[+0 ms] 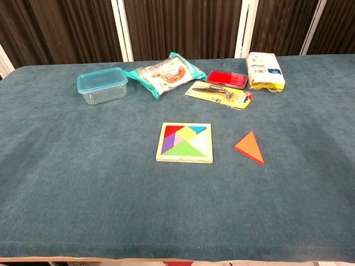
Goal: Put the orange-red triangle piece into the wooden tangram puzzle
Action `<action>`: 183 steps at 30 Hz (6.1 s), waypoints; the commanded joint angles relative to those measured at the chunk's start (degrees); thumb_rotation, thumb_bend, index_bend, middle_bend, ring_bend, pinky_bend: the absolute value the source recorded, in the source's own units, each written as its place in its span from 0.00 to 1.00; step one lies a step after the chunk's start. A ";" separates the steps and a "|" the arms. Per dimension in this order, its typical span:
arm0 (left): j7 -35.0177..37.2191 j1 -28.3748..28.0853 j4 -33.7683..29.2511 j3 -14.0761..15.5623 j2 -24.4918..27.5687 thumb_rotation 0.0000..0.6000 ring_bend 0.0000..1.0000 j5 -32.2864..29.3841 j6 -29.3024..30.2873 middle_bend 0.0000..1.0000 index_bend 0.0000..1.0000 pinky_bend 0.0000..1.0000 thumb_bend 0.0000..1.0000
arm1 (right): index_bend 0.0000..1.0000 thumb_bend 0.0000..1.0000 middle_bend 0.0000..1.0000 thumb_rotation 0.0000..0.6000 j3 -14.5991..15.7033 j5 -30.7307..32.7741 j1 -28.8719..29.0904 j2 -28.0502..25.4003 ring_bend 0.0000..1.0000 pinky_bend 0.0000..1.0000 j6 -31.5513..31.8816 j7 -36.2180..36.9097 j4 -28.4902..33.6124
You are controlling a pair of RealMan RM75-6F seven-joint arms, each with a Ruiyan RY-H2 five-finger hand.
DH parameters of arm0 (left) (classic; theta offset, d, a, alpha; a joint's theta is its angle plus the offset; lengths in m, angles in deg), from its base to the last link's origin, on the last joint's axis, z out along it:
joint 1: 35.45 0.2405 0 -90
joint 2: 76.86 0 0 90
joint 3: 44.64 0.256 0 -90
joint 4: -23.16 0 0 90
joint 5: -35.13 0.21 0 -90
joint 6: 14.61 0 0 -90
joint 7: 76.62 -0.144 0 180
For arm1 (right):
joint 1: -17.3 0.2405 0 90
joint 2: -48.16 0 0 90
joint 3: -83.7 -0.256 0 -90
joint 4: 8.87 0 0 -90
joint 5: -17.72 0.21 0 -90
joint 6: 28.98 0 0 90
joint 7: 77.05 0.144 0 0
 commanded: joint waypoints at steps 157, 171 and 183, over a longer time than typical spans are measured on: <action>5.36 0.13 0.30 0.14 2.02 1.00 0.00 -0.09 0.40 0.00 0.00 0.06 0.45 | 0.55 0.46 0.11 1.00 -5.68 26.22 45.90 38.60 0.00 0.00 -27.76 -57.51 -22.61; 5.74 0.20 0.51 0.23 2.12 1.00 0.00 0.21 0.65 0.00 0.00 0.06 0.45 | 0.54 0.46 0.11 1.00 -6.15 26.62 46.55 39.44 0.00 0.00 -27.59 -57.08 -23.62; 5.86 0.19 0.49 0.19 2.13 1.00 0.00 0.09 0.60 0.00 0.00 0.06 0.46 | 0.44 0.46 0.11 1.00 -6.06 27.66 46.80 39.61 0.00 0.00 -27.70 -57.69 -23.86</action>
